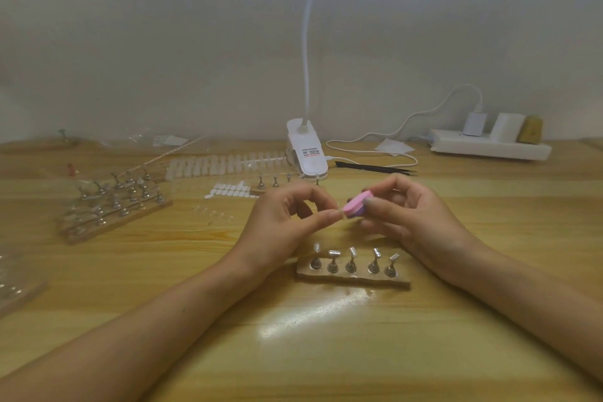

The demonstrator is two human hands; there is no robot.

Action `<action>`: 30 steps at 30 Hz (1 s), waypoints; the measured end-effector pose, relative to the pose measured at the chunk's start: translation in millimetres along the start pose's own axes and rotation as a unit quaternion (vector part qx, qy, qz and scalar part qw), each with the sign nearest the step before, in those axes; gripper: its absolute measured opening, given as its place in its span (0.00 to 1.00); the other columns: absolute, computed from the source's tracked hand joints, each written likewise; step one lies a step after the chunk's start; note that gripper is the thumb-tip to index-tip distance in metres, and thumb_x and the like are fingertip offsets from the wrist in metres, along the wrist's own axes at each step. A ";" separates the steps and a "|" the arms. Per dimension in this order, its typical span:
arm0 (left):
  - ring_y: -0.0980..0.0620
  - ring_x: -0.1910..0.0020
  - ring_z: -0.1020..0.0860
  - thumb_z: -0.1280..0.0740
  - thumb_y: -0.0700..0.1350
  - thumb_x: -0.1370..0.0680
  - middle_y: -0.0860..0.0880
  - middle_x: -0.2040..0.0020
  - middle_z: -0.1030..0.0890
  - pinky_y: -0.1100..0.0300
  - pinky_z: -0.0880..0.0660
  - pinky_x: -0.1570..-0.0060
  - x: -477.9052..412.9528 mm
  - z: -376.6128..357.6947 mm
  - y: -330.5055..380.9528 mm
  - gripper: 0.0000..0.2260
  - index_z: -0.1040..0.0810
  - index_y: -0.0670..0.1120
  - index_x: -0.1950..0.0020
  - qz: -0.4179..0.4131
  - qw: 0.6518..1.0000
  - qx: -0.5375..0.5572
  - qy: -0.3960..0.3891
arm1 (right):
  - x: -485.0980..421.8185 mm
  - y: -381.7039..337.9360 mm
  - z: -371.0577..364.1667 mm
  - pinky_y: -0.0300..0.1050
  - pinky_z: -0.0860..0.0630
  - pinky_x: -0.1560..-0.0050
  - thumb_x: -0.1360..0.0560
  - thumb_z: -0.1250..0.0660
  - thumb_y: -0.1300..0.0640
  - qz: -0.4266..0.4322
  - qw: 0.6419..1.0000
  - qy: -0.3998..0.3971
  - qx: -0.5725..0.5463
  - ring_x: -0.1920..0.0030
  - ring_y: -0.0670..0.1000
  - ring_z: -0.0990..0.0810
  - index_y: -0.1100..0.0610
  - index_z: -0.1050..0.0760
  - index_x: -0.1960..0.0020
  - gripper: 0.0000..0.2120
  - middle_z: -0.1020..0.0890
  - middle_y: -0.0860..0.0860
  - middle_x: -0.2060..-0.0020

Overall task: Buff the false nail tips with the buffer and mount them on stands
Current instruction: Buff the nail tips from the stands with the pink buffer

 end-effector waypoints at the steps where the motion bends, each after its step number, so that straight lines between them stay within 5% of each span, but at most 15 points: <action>1: 0.61 0.66 0.27 0.25 0.44 0.27 0.56 0.61 0.19 0.69 0.30 0.63 0.0 0.2 0.0 0.03 0.17 0.49 0.60 0.000 1.000 0.004 0.002 | 0.5 -0.2 -1.6 0.44 0.17 0.56 0.30 0.27 0.61 -0.004 1.000 -0.021 0.022 0.53 0.58 0.13 0.63 0.25 0.49 0.13 0.14 0.60 0.52; 12: 0.62 0.68 0.28 0.26 0.44 0.27 0.58 0.64 0.20 0.72 0.32 0.66 1.2 1.1 -0.2 0.02 0.17 0.49 0.60 0.008 1.000 0.022 0.013 | -2.9 0.9 0.6 0.42 0.17 0.56 0.30 0.28 0.62 -0.004 1.000 -0.019 0.004 0.52 0.59 0.14 0.63 0.26 0.49 0.13 0.15 0.60 0.52; 16: 0.61 0.67 0.27 0.26 0.44 0.27 0.58 0.63 0.20 0.70 0.31 0.66 0.6 0.3 -0.1 0.03 0.17 0.49 0.60 0.003 1.000 0.004 0.006 | -0.6 1.1 -3.1 0.50 0.16 0.51 0.30 0.26 0.59 -0.004 0.997 -0.056 0.061 0.51 0.61 0.14 0.62 0.26 0.48 0.14 0.15 0.60 0.49; 19: 0.61 0.66 0.27 0.26 0.44 0.27 0.57 0.61 0.19 0.70 0.31 0.64 0.8 -0.6 0.4 0.03 0.17 0.50 0.60 -0.005 1.000 0.004 -0.003 | -1.8 1.7 1.3 0.45 0.17 0.55 0.30 0.28 0.60 0.008 1.000 -0.004 0.007 0.52 0.58 0.13 0.62 0.25 0.49 0.13 0.15 0.60 0.50; 22: 0.62 0.67 0.27 0.26 0.42 0.26 0.57 0.63 0.20 0.71 0.31 0.65 0.9 0.7 0.4 0.04 0.18 0.50 0.60 -0.008 1.000 0.017 0.006 | -0.6 2.2 -3.4 0.47 0.16 0.54 0.30 0.27 0.60 -0.002 0.996 -0.065 0.059 0.52 0.60 0.14 0.61 0.25 0.50 0.12 0.15 0.58 0.50; 26: 0.62 0.66 0.27 0.26 0.44 0.27 0.57 0.61 0.19 0.70 0.30 0.64 0.7 -0.6 0.4 0.05 0.18 0.52 0.61 -0.009 1.000 -0.002 -0.002 | -2.5 2.6 1.2 0.43 0.17 0.57 0.29 0.28 0.60 0.004 1.000 -0.014 0.012 0.52 0.58 0.13 0.61 0.25 0.49 0.11 0.15 0.59 0.50; 30: 0.62 0.67 0.27 0.26 0.44 0.27 0.57 0.62 0.19 0.71 0.32 0.65 0.1 0.0 -0.3 0.04 0.17 0.51 0.60 -0.003 1.000 0.009 0.007 | -1.8 2.9 -3.2 0.44 0.17 0.56 0.29 0.26 0.60 -0.001 0.997 -0.062 0.047 0.52 0.59 0.13 0.59 0.24 0.51 0.10 0.15 0.58 0.51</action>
Point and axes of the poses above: each hand's wrist, its own x-axis away from the middle knuckle, its own z-axis out of the back of the hand, y = z × x, the point moved 2 cm from there along -x, towards the middle knuckle
